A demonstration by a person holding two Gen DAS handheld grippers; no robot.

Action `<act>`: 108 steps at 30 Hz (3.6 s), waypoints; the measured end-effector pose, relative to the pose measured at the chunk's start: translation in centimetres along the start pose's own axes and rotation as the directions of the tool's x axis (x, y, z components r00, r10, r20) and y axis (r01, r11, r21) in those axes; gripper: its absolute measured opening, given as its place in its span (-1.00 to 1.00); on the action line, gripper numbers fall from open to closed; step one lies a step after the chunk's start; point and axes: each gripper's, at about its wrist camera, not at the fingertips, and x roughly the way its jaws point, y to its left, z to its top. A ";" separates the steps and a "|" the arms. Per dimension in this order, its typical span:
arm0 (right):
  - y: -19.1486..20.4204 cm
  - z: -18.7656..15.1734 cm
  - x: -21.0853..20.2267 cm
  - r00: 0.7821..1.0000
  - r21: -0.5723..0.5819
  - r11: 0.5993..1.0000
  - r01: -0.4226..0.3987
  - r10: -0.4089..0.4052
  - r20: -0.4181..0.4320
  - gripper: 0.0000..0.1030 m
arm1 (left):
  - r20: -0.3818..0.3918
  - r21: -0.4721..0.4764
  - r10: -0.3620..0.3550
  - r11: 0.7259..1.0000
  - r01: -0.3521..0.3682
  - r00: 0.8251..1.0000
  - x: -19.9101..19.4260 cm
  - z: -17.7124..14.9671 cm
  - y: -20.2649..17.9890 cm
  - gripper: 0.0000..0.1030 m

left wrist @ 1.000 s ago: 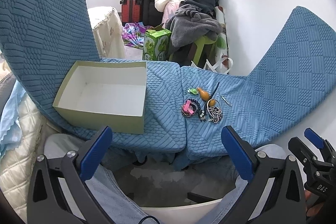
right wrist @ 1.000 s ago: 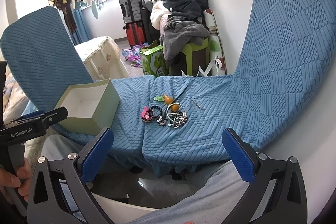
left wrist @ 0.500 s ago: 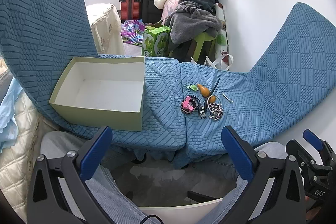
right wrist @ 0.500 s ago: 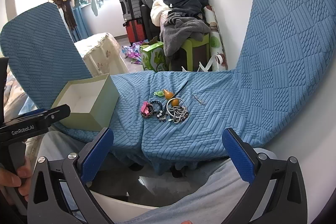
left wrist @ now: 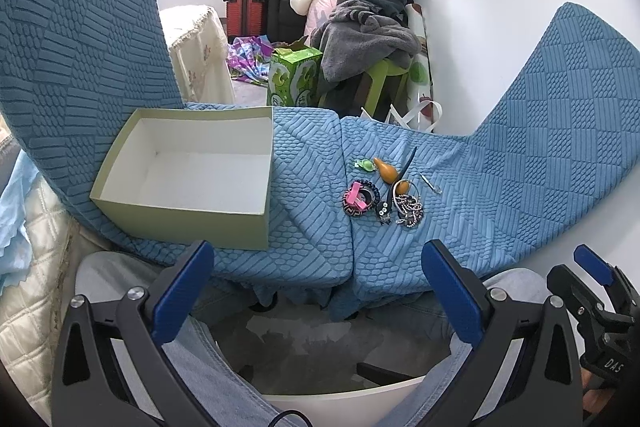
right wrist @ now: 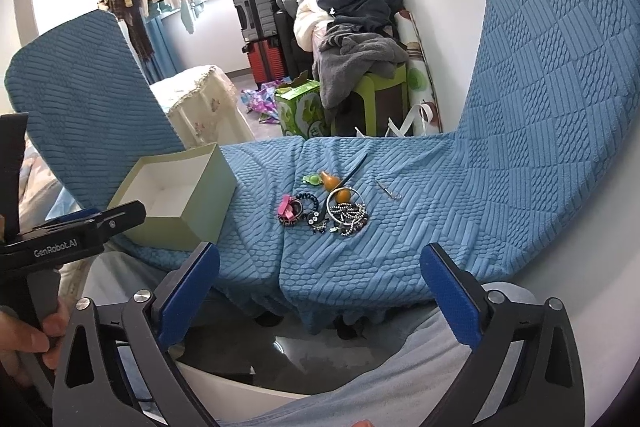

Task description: Organize jewelry

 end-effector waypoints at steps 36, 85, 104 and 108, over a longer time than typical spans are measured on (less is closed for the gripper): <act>-6.8 0.5 12.0 0.999 0.029 0.999 0.030 -0.031 0.033 -0.01 | -0.075 0.075 -0.078 0.994 0.084 0.994 10.5 2.3 -2.3 0.96; -10.8 2.9 32.5 0.984 -0.236 0.972 -0.020 -0.024 -0.179 -0.87 | -0.204 0.157 -0.113 0.977 0.146 0.972 25.5 1.8 -4.6 -0.54; -9.9 2.9 26.3 0.992 -0.110 0.994 -0.019 0.005 -0.129 -0.93 | -0.149 0.083 -0.189 0.976 0.202 0.971 21.3 2.4 -3.1 -0.54; -8.7 2.6 23.6 0.994 -0.101 0.995 -0.026 0.015 -0.107 -0.93 | -0.148 0.079 -0.195 0.975 0.208 0.970 20.1 2.4 -2.6 -0.54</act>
